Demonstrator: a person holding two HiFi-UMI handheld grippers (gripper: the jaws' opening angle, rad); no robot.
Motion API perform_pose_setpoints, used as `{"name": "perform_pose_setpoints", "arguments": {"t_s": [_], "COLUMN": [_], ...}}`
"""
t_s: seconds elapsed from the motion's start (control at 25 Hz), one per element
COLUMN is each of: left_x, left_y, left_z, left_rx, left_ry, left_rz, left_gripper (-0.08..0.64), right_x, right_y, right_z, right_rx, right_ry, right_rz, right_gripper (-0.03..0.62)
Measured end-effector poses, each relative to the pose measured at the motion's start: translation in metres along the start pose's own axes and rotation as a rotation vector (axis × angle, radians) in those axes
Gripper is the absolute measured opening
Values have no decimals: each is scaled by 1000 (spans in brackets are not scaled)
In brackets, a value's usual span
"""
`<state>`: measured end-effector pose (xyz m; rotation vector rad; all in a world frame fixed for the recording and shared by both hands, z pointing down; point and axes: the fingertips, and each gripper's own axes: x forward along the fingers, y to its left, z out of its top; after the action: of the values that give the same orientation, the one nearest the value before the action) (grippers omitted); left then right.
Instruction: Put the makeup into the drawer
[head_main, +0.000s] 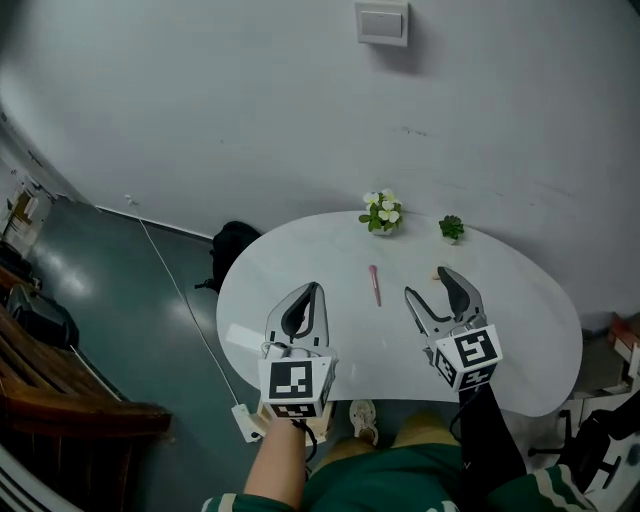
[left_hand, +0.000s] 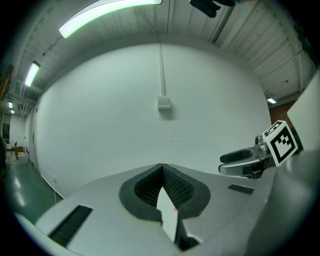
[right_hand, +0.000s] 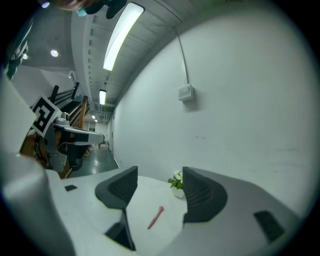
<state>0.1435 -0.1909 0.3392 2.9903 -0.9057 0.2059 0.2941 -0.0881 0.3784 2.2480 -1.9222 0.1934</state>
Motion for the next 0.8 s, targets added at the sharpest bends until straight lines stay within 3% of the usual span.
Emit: {"name": "perform_pose_setpoints", "arguments": {"t_s": [0.2, 0.36, 0.8], "left_x": [25, 39, 64], "left_y": [15, 23, 40], "left_z": [-23, -38, -62], "left_rx": [-16, -21, -32], "left_ry": [27, 50, 64], "left_rz": [-20, -23, -2], "left_gripper": [0, 0, 0], "right_x": [48, 81, 138], "right_y": [12, 18, 32], "right_z": [-55, -102, -203], "right_rx": [39, 78, 95], "right_ry": [187, 324, 572], "right_rz": [43, 62, 98], "right_gripper": [265, 204, 201]}}
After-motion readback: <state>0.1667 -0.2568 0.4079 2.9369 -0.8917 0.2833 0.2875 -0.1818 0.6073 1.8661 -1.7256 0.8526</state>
